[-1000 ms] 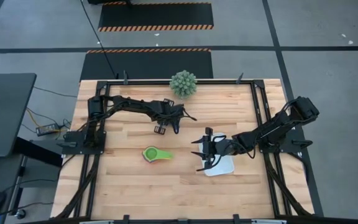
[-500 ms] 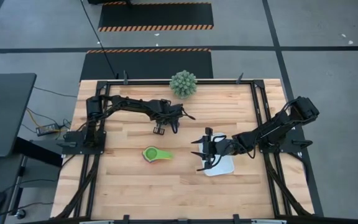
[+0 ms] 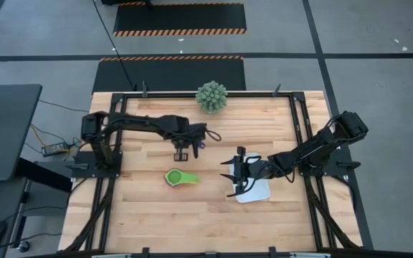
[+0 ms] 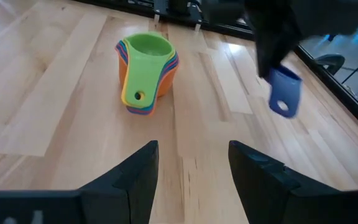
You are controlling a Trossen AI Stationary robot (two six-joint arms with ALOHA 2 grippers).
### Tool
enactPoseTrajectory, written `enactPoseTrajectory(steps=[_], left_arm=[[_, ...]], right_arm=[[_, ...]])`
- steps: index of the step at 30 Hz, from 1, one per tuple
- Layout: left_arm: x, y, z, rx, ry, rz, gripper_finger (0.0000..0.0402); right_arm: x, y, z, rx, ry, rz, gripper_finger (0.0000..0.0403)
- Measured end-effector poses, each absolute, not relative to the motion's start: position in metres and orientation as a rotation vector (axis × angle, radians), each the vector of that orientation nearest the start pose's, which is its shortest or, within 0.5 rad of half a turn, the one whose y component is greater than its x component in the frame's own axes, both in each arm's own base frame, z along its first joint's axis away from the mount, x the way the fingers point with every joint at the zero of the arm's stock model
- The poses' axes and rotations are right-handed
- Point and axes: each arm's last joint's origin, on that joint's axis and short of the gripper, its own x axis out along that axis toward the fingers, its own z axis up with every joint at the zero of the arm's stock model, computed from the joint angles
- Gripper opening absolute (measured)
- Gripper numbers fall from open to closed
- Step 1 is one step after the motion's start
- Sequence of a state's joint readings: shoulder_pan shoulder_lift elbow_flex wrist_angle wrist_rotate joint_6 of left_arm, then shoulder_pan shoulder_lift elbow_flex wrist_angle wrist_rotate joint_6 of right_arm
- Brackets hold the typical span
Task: Nest measuring cups in basket
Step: Stack the dark blue measuring cup into the green measuring
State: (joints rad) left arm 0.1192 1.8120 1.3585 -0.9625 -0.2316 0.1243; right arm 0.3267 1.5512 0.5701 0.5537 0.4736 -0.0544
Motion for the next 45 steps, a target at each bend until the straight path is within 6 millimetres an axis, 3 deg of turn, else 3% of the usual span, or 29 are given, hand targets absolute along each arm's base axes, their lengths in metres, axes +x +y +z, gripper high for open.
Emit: enactPoseTrajectory(steps=[6, 17, 25, 31, 38, 45], left_arm=[[0.332, 0.013, 0.225, 0.065, 1.437, 0.266, 0.0013], [0.323, -0.049, 0.228, -0.115, 1.429, 0.347, 0.0013], [0.317, -0.097, 0.259, -0.149, 1.341, 0.402, 0.0013], [0.308, -0.128, 0.263, -0.219, 1.296, 0.418, 0.0013], [0.299, -0.149, 0.263, -0.229, 1.225, 0.475, 0.0013], [0.305, -0.145, 0.256, -0.191, 1.15, 0.547, 0.0013]], right_arm=[[0.276, 0.079, 0.159, -0.205, 0.387, -0.137, 0.0202], [0.276, 0.08, 0.16, -0.181, 0.376, -0.112, 0.0202], [0.276, 0.081, 0.161, -0.173, 0.369, -0.084, 0.0202], [0.276, 0.083, 0.161, -0.167, 0.368, -0.057, 0.0202], [0.275, 0.088, 0.161, -0.162, 0.364, -0.036, 0.0202], [0.272, 0.097, 0.161, -0.146, 0.36, -0.008, 0.0202]])
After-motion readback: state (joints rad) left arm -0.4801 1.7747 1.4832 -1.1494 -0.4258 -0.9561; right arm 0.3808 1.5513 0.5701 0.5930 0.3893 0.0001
